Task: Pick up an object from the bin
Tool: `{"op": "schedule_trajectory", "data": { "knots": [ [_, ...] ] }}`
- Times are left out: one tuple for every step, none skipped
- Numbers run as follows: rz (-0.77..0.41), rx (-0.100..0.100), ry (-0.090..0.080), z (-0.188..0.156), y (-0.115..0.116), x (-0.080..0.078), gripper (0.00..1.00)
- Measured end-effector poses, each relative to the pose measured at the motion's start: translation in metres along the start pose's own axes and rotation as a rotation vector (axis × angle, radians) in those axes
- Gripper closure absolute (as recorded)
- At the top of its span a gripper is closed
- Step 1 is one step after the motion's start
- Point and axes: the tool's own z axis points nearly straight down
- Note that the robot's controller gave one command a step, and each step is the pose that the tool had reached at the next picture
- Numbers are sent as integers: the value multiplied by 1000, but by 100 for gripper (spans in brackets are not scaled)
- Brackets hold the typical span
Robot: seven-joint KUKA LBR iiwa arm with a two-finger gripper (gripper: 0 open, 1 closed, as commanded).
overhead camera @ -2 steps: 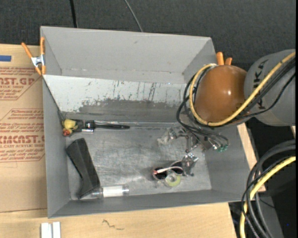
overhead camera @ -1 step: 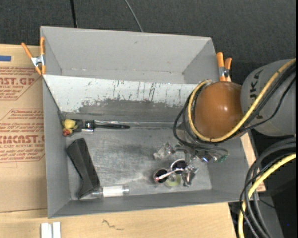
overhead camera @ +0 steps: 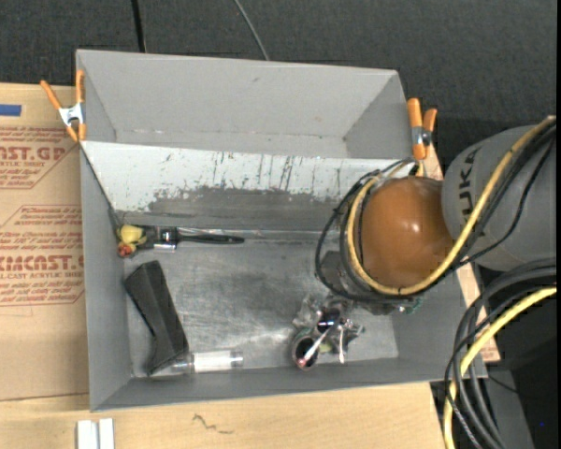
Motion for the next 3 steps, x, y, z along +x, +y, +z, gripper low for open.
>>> {"op": "schedule_trajectory", "data": {
  "knots": [
    [0,1,0,0,0,0,100],
    [1,-5,4,-3,1,1,100],
    [1,-14,13,-17,3,2,100]
  ]
}}
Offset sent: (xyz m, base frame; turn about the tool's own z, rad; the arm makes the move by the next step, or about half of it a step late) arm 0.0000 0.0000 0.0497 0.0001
